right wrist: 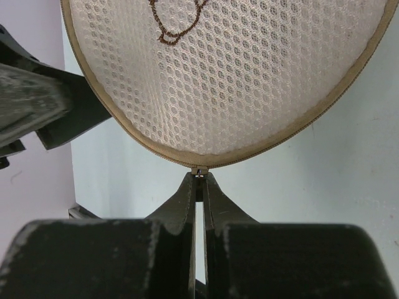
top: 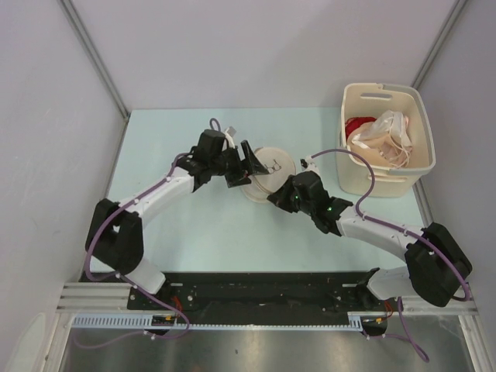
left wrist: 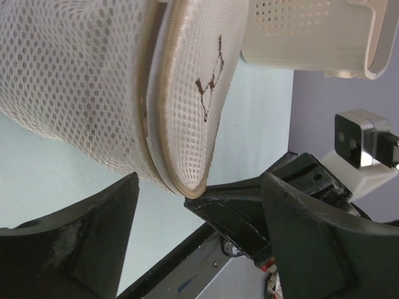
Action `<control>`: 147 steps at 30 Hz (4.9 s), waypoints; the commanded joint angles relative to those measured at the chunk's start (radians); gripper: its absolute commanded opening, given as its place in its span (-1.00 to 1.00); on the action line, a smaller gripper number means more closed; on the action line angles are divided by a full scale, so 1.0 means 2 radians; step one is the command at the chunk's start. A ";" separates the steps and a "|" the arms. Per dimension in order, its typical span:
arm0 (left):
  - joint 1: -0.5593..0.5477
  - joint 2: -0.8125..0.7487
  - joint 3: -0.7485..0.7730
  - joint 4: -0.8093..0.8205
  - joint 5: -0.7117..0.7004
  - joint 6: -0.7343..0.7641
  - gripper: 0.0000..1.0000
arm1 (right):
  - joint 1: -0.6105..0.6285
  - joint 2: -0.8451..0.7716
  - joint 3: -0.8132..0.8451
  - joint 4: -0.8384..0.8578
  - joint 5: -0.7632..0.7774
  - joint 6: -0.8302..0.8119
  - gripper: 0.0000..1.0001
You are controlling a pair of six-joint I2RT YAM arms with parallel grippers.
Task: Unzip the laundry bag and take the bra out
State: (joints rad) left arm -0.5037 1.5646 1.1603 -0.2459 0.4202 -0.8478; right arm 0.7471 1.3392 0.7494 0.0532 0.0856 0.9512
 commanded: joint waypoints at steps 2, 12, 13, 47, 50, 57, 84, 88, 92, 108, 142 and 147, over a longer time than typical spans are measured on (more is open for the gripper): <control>-0.010 0.017 0.007 0.037 -0.018 -0.021 0.37 | 0.001 -0.001 -0.001 0.017 0.005 0.007 -1.00; 0.009 0.035 0.112 -0.078 -0.011 0.092 -0.99 | -0.088 -0.023 -0.001 -0.009 -0.099 -0.116 -1.00; 0.014 0.035 0.124 -0.096 0.005 0.100 -0.99 | -0.100 -0.023 0.003 -0.018 -0.122 -0.135 -1.00; 0.065 0.014 0.093 -0.093 0.142 0.134 -1.00 | 0.046 -0.117 0.067 -0.111 0.179 -0.360 0.22; 0.062 0.015 0.095 -0.096 0.136 0.133 -0.99 | 0.094 -0.087 0.088 -0.084 0.218 -0.391 0.20; 0.058 0.014 0.096 -0.102 0.134 0.134 -0.99 | 0.123 0.007 0.127 -0.065 0.252 -0.429 0.11; 0.052 0.011 0.090 -0.100 0.139 0.130 -0.99 | 0.120 0.104 0.166 0.019 0.331 -0.436 -0.18; 0.052 0.010 0.085 -0.100 0.140 0.134 -0.99 | 0.118 0.096 0.166 0.039 0.349 -0.437 -1.00; 0.053 0.012 0.086 -0.119 0.124 0.161 -0.80 | 0.115 0.083 0.165 0.019 0.338 -0.427 -1.00; 0.085 -0.099 0.088 -0.136 0.089 0.154 0.83 | 0.071 0.003 0.164 -0.139 0.206 -0.255 -1.00; 0.010 0.048 -0.010 -0.076 -0.205 0.143 0.47 | 0.070 0.008 0.139 -0.124 0.145 -0.196 -1.00; 0.001 0.079 0.007 -0.071 -0.209 0.127 0.48 | 0.071 0.014 0.134 -0.119 0.140 -0.193 -1.00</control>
State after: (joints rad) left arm -0.4938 1.6787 1.1336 -0.3733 0.0727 -0.6010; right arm 0.8867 1.3579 1.0241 -0.2119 0.3599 0.5503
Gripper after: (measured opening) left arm 0.742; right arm 0.021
